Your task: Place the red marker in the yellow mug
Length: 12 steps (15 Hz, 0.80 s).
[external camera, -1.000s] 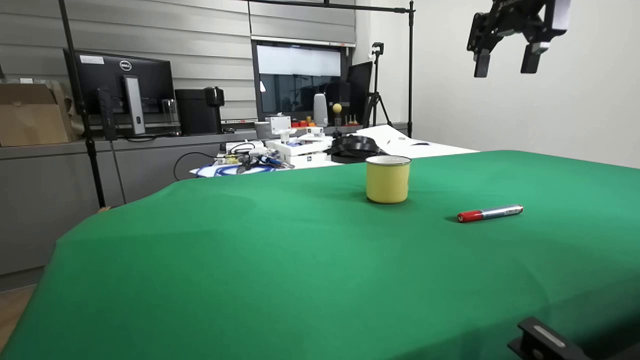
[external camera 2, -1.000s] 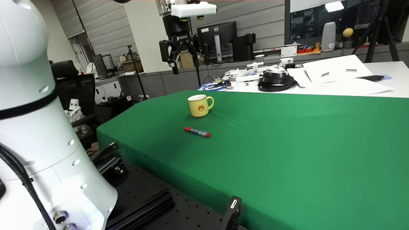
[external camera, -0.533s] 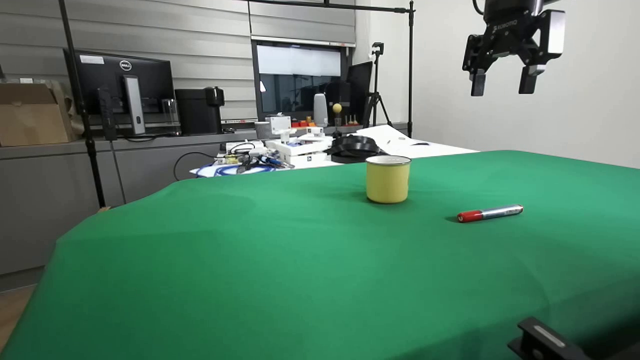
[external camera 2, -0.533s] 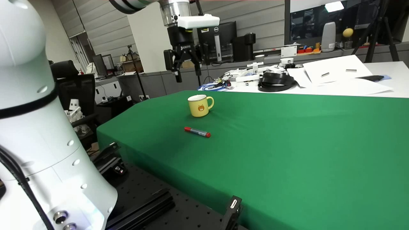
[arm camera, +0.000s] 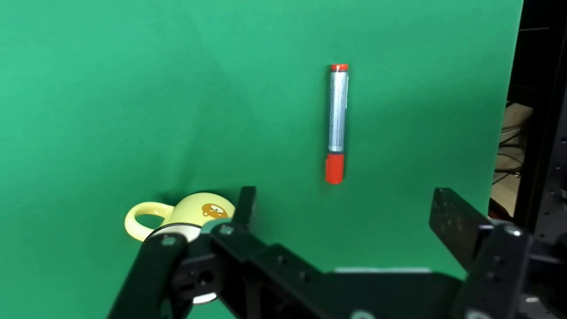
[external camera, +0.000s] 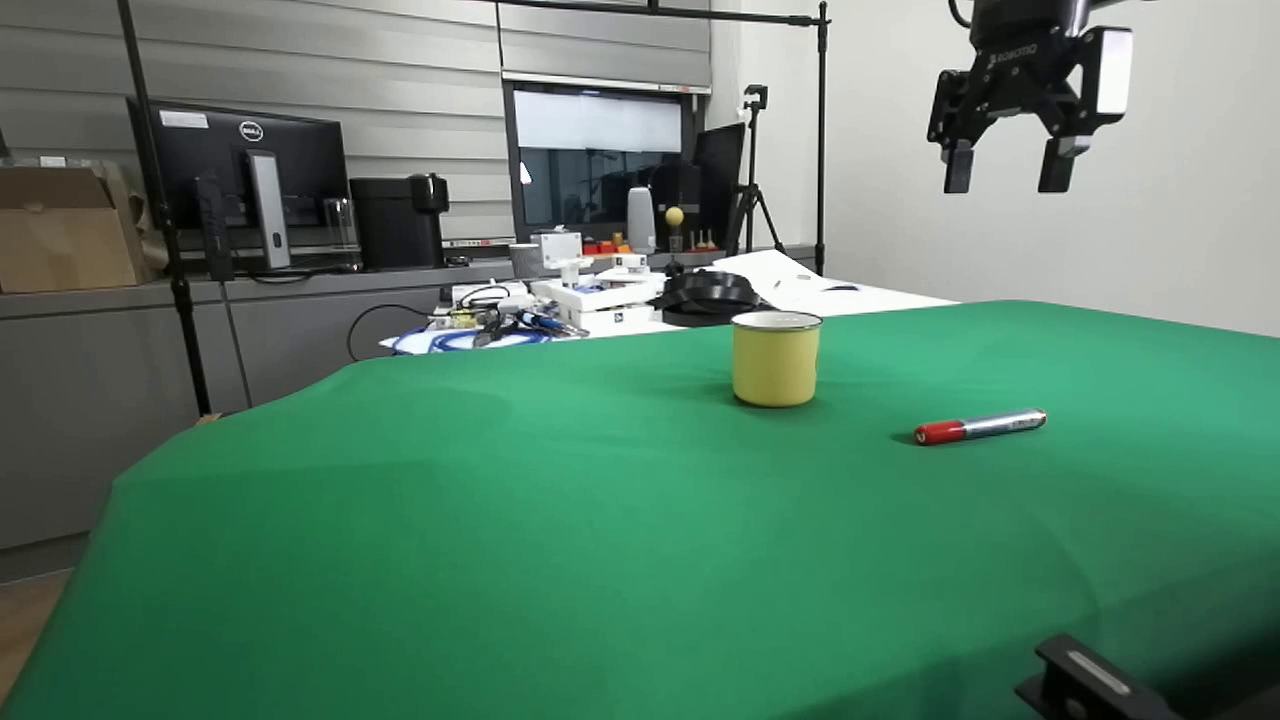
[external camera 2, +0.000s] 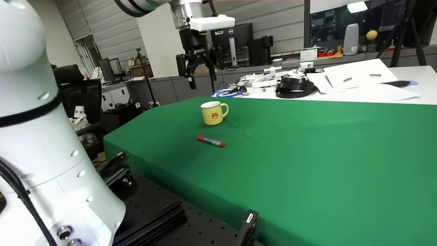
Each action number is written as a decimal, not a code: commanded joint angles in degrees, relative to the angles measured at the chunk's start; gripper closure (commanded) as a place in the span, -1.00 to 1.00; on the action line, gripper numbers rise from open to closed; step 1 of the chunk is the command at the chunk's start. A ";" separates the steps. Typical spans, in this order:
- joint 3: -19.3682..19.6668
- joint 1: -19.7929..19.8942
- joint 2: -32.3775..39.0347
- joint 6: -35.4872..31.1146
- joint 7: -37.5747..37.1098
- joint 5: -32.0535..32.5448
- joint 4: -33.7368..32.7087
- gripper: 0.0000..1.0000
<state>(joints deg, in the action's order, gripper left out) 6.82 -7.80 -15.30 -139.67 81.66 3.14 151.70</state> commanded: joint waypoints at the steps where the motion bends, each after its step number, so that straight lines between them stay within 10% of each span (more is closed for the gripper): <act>1: -1.40 2.73 1.47 -7.67 -2.58 1.25 4.14 -1.00; 12: -3.59 4.32 19.59 -26.65 5.27 -9.22 7.71 -1.00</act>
<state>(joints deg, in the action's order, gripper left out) 5.56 -4.87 -0.05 -161.98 83.66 -1.47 159.41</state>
